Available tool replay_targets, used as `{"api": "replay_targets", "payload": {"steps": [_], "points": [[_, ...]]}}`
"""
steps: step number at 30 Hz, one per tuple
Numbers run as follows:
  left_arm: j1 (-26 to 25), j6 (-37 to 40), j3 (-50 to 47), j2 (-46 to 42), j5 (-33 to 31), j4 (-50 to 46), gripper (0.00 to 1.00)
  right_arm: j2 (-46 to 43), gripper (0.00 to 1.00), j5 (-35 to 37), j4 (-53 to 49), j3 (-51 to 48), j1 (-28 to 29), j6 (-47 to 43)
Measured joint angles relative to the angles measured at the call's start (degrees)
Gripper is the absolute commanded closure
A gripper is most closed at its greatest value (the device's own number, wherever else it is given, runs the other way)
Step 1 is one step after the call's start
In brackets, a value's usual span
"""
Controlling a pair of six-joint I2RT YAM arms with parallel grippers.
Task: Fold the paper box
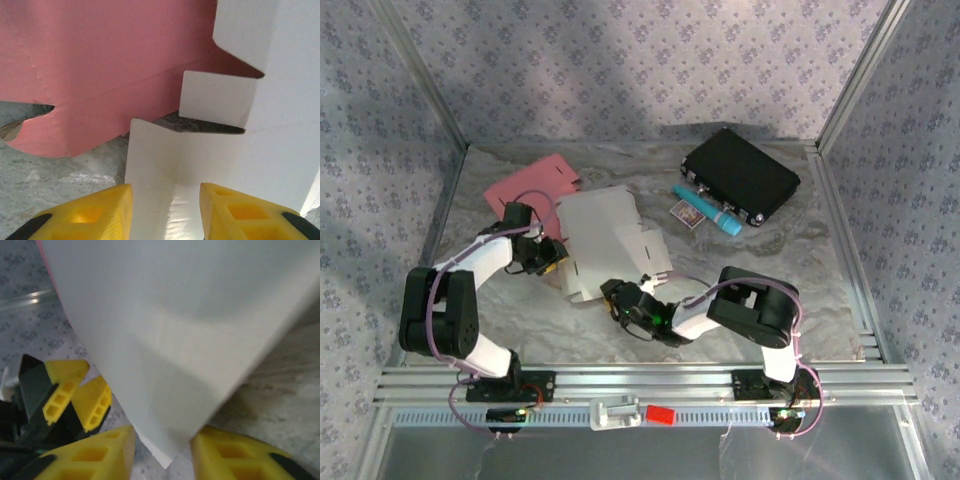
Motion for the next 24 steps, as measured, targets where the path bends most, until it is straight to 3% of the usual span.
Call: {"api": "replay_targets", "payload": {"steps": [2, 6, 14, 24], "points": [[0.0, 0.1, 0.0, 0.1, 0.0, -0.1, 0.61, 0.3, 0.88, 1.1, 0.2, -0.3, 0.0, -0.2], [-0.1, 0.5, 0.7, 0.1, 0.0, -1.0, 0.61, 0.5, 1.00, 2.6, 0.7, -0.3, -0.6, -1.3], [-2.2, 0.3, 5.0, -7.3, -3.1, -4.7, 0.49, -4.7, 1.00, 2.7, -4.4, 1.6, -3.0, -5.4], [-12.7, 3.6, 15.5, -23.7, -20.2, -10.6, 0.43, -18.6, 1.00, -3.7, -27.0, 22.4, -13.4, -13.5]]}}
